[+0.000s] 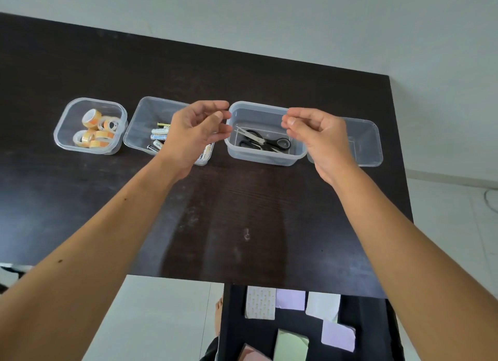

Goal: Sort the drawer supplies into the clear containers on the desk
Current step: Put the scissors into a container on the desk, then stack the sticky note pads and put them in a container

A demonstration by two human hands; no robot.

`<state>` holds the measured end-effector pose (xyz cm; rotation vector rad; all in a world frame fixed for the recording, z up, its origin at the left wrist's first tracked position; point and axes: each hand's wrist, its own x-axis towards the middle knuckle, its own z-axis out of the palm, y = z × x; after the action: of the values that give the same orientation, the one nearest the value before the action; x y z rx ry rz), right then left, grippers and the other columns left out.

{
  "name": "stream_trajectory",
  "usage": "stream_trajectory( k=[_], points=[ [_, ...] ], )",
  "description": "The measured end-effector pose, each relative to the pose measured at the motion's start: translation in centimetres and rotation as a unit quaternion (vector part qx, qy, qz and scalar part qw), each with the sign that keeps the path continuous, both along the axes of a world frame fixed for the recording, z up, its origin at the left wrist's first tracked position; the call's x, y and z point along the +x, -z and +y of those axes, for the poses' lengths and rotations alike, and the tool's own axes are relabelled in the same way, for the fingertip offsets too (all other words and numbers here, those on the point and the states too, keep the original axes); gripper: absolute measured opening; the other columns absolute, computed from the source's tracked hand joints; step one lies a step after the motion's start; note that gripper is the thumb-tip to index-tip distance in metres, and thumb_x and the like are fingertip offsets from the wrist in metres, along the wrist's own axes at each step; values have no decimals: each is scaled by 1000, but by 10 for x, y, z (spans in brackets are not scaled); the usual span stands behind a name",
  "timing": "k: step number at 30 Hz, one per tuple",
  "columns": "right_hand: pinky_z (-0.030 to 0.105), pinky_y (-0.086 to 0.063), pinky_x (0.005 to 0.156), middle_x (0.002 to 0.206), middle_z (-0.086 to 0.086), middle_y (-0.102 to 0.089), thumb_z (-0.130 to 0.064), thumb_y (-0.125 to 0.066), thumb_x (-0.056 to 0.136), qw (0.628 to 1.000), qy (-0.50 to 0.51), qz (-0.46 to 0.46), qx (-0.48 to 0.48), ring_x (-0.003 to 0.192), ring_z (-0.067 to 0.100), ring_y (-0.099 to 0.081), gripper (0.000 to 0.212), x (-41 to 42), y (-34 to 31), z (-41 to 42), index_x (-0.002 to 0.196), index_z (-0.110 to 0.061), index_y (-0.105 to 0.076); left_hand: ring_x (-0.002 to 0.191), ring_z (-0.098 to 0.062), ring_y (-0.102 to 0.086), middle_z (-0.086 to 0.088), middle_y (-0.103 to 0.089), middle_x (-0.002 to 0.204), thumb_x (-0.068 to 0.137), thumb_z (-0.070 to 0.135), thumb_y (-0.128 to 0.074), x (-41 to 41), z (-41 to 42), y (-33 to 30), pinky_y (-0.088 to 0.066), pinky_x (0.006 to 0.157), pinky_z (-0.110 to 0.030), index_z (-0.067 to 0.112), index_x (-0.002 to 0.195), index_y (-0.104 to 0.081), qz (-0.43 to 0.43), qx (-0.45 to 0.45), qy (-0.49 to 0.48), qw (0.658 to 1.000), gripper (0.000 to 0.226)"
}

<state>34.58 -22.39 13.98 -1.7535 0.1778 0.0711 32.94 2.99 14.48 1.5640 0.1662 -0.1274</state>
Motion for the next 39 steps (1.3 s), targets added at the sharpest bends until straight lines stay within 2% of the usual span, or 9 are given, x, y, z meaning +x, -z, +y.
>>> stream_trajectory(
  k=[7,13,17,21,28,31,34,37,39],
  points=[
    [46,-59,106,106,10,-82,-9,-77,95,999,-23,6,33,106,21,-79,15,-54,-12,-16,108,-16,-79,88,-20,-73,-8,-74,108,106,6,-58,-51,-22,1,-62,97,-43,15,114,-72,5,-34,7,999,19],
    [48,-60,103,109,22,-78,-9,-78,94,997,-51,30,42,105,25,-79,21,-138,-7,-39,115,-9,-78,86,-19,-74,-11,-72,108,105,4,-59,-128,-46,18,-63,95,-41,9,117,-69,34,-51,27,998,17],
    [49,-58,105,108,12,-81,-10,-82,91,992,-94,83,27,107,26,-78,25,-205,16,-60,115,-13,-79,89,-20,-76,-12,-76,105,100,3,-65,-194,-66,49,-63,93,-36,6,115,-72,83,-63,90,991,17],
    [44,-59,105,108,2,-83,-10,-82,91,978,-146,146,-15,107,18,-78,26,-259,47,-82,116,-15,-78,100,-23,-78,-9,-80,111,96,4,-72,-246,-81,83,-59,101,-36,10,113,-75,121,-25,150,981,18],
    [40,-59,104,108,-7,-82,-13,-82,92,970,-146,191,-45,107,10,-77,19,-302,96,-104,109,-22,-82,112,-27,-76,-9,-81,111,90,16,-76,-283,-85,111,-56,106,-37,9,117,-75,126,-46,109,985,27],
    [38,-58,104,111,-12,-81,-18,-84,91,965,-150,207,-67,108,8,-76,20,-309,119,-108,108,-28,-82,114,-20,-75,-4,-81,114,91,14,-78,-298,-86,135,-55,109,-39,12,119,-75,140,-3,125,982,29],
    [30,-53,105,117,-22,-77,-23,-85,89,962,-128,211,-117,112,-2,-69,25,-315,145,-118,108,-38,-80,124,-6,-68,8,-77,125,95,12,-77,-296,-90,155,-47,116,-30,18,126,-72,126,60,150,979,33],
    [21,-48,108,124,-23,-70,-15,-87,86,963,-104,160,-192,112,-14,-61,32,-320,168,-131,113,-31,-78,132,1,-57,15,-67,138,97,18,-75,-285,-103,166,-38,120,-25,26,134,-68,133,128,178,967,38],
    [17,-45,108,130,-13,-68,-9,-89,83,956,-104,117,-248,116,-4,-62,37,-324,181,-139,117,-22,-78,131,-4,-55,15,-59,143,96,23,-76,-281,-112,172,-41,114,-24,30,138,-64,144,193,195,951,44]
  ],
)
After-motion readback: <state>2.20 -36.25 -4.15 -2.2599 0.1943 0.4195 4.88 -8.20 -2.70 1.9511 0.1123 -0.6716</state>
